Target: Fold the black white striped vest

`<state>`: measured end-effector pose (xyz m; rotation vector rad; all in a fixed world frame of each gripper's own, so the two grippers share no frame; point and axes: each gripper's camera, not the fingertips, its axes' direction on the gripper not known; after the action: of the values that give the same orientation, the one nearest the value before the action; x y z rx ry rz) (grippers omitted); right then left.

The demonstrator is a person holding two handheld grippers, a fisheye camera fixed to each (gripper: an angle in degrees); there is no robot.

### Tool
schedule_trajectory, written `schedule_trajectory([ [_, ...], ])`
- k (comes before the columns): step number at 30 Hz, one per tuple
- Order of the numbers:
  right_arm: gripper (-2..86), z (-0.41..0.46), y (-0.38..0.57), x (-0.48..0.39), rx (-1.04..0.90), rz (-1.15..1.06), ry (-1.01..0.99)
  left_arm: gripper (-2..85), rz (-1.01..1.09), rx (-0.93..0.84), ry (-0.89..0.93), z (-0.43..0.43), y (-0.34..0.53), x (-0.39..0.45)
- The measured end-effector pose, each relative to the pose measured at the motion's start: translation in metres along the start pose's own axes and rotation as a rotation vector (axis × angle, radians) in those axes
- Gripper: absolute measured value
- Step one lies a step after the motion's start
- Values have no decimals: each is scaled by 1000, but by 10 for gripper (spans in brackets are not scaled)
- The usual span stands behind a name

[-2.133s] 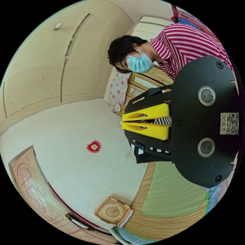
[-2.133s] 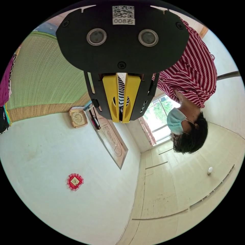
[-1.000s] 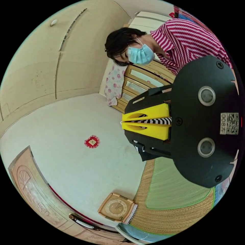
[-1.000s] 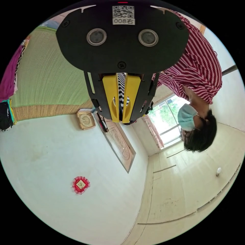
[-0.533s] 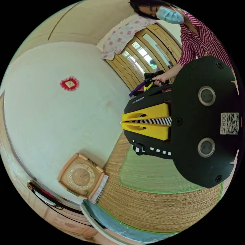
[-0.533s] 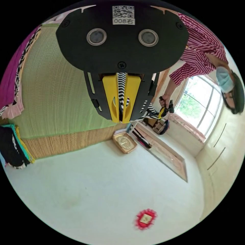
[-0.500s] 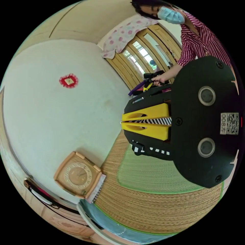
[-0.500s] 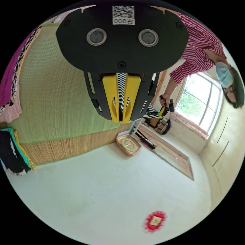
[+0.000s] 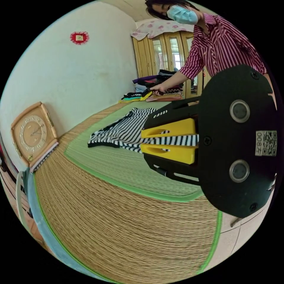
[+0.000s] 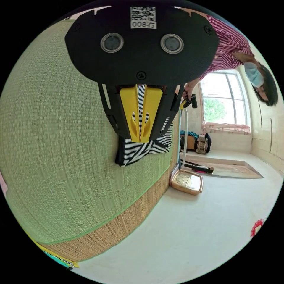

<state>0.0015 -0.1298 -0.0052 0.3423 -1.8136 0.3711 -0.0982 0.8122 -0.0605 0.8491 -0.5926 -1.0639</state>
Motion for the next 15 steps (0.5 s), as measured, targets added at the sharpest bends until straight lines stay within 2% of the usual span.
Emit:
schedule_trajectory([
  [3, 2, -3, 61, -5, -31, -38, -24, 65, -43, -43, -33, -4, 34, 14],
  [9, 10, -19, 200, -19, -91, -43, 1, 81, 31, -169, -126, 14, 57, 76],
  [15, 20, -34, 312, -22, -110, 13, 23, 67, 158, -268, -344, 51, 47, 137],
])
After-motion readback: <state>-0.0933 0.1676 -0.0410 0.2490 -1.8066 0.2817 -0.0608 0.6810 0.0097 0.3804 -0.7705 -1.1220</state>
